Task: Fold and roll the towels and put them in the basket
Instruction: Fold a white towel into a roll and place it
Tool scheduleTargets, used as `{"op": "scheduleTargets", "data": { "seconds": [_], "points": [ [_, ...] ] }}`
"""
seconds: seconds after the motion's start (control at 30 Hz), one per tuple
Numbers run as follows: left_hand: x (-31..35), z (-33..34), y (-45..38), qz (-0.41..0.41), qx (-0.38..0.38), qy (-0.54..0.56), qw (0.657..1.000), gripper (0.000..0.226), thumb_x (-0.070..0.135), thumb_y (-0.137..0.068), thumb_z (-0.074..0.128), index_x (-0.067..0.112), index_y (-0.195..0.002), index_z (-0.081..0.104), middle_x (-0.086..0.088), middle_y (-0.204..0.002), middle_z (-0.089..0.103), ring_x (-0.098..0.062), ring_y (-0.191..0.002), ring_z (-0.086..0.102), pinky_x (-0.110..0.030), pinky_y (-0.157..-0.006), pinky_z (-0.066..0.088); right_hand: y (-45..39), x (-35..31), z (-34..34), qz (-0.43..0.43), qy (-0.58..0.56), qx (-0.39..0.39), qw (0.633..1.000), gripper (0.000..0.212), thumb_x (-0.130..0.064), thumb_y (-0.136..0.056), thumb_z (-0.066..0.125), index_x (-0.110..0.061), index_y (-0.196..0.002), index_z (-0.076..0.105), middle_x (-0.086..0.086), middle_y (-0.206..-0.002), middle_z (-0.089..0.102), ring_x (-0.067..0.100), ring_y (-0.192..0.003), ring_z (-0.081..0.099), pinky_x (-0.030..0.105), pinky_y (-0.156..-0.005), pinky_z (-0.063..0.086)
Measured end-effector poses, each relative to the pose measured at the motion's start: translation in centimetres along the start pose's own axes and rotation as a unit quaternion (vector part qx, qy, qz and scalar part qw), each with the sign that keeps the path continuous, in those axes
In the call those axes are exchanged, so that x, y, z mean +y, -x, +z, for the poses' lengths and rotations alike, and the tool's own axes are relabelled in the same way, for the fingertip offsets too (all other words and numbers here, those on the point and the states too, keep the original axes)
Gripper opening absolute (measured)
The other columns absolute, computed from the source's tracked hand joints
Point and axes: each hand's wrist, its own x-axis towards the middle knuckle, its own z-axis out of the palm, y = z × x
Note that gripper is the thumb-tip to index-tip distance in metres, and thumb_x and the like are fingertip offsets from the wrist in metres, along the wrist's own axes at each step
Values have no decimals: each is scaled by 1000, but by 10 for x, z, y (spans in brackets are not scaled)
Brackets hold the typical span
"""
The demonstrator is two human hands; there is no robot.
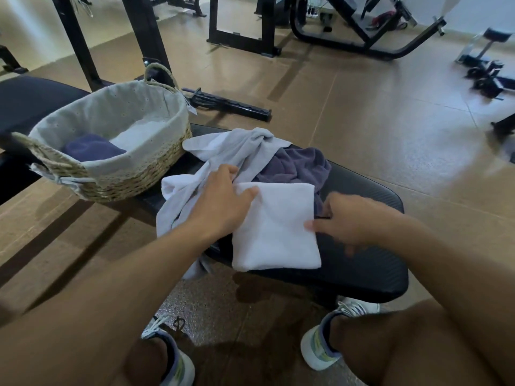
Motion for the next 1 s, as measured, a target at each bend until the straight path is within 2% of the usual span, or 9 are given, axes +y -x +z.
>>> {"op": "scheduleTargets", "data": {
  "seconds": [0.1,0.2,0.27,0.33,0.4,0.47,0.63,0.73,1.0],
  "points": [
    [3,7,17,72,44,-30,996,55,38,-99,58,24,-148,37,3,-151,38,-20,-140,38,-42,-115,35,14,-12,1,-67,101,217,969,42,-50,-101,47,-26,-136,40,-1,-122,59,23,-104,60,41,-85,49],
    [-7,20,38,127,59,-81,987,49,29,-106,45,18,-153,34,0,-161,31,-17,-150,24,-34,-122,22,21,-33,31,-211,123,287,926,58,-28,-98,51,-21,-153,34,4,-151,43,25,-137,43,40,-110,36],
    [-18,29,47,168,49,-116,978,52,30,-107,33,13,-157,30,-5,-166,26,-16,-155,17,-36,-126,16,13,-40,57,-267,164,329,891,60,-25,-94,48,-6,-150,43,16,-156,42,34,-145,39,48,-119,30],
    [-33,37,50,218,28,-167,961,61,35,-104,21,10,-159,26,-6,-168,21,-15,-157,8,-39,-127,12,1,-39,73,-279,174,305,894,65,-33,-95,32,1,-150,42,20,-159,37,36,-149,32,51,-122,20],
    [-47,42,45,242,16,-242,939,66,38,-101,13,11,-162,17,-4,-171,10,-14,-158,-4,-38,-128,4,-12,-38,79,-267,170,245,916,75,-45,-97,7,-3,-159,17,15,-168,10,29,-156,4,45,-127,-3],
    [-53,45,37,241,11,-314,918,67,39,-102,8,10,-162,9,-5,-171,2,-17,-157,-11,-39,-127,-3,-28,-33,79,-258,171,234,922,78,-55,-98,-1,-8,-160,-1,9,-168,-10,23,-155,-16,41,-124,-14],
    [-51,53,35,205,8,-336,919,73,42,-97,3,6,-161,0,-9,-170,-7,-18,-155,-17,-36,-126,-10,-54,-22,78,-280,152,227,920,76,-54,-103,18,-11,-161,-5,5,-169,-12,18,-155,-18,43,-126,-9],
    [-48,56,35,184,-15,-315,931,80,46,-90,-5,8,-161,-8,-8,-169,-16,-17,-154,-22,-35,-126,-10,-60,-18,78,-299,133,221,919,77,-56,-101,15,-13,-162,-5,2,-170,-13,14,-154,-21,43,-126,-7],
    [-48,58,30,176,-26,-335,925,81,47,-91,-1,6,-161,-8,-10,-170,-13,-19,-155,-20,-40,-128,-3,-68,-14,79,-322,104,218,915,79,-58,-98,14,-16,-162,-4,-1,-170,-10,12,-154,-19,42,-126,-8]
  ]
}}
